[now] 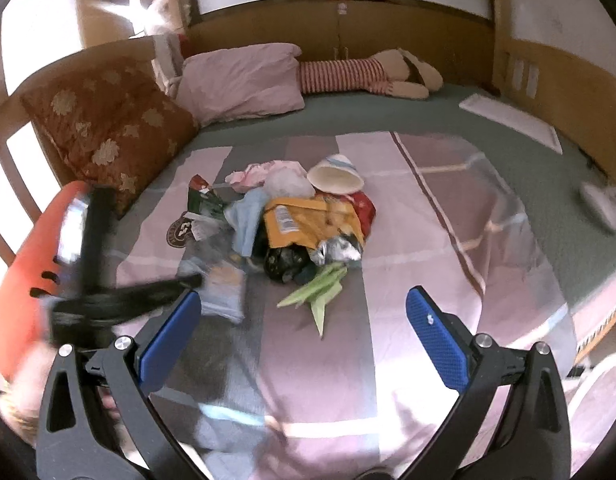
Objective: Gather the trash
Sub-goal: 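Grasp the clear plastic bag with the left tool, then lift the clear bag with the left tool while the right tool grasps the green wrapper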
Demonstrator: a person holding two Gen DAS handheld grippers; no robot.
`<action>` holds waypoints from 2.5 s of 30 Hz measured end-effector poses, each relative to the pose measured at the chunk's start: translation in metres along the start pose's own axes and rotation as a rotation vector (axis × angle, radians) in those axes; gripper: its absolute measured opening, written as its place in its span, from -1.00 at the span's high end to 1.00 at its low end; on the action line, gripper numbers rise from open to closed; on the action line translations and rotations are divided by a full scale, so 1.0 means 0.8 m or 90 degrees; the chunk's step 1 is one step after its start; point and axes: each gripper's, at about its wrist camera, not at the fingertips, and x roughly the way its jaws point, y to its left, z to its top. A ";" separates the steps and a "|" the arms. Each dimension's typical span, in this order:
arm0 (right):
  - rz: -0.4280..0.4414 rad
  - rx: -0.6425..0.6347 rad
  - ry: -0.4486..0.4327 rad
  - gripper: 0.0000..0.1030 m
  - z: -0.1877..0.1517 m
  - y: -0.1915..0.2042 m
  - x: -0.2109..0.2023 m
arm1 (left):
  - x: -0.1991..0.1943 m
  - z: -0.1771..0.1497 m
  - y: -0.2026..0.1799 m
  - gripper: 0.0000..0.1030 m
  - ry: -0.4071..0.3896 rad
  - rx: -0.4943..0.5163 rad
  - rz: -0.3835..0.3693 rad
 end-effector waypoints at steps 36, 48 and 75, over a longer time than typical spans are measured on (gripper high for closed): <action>0.092 -0.067 0.260 0.87 0.156 0.154 0.335 | -0.146 0.059 0.114 0.83 -0.230 -0.033 0.075; 0.168 -0.001 0.045 0.88 0.092 0.072 0.069 | -0.142 0.044 0.080 0.83 -0.206 0.000 0.065; 0.121 0.043 -0.016 0.88 -0.003 0.019 -0.010 | -0.083 -0.038 -0.057 0.83 -0.133 0.117 0.073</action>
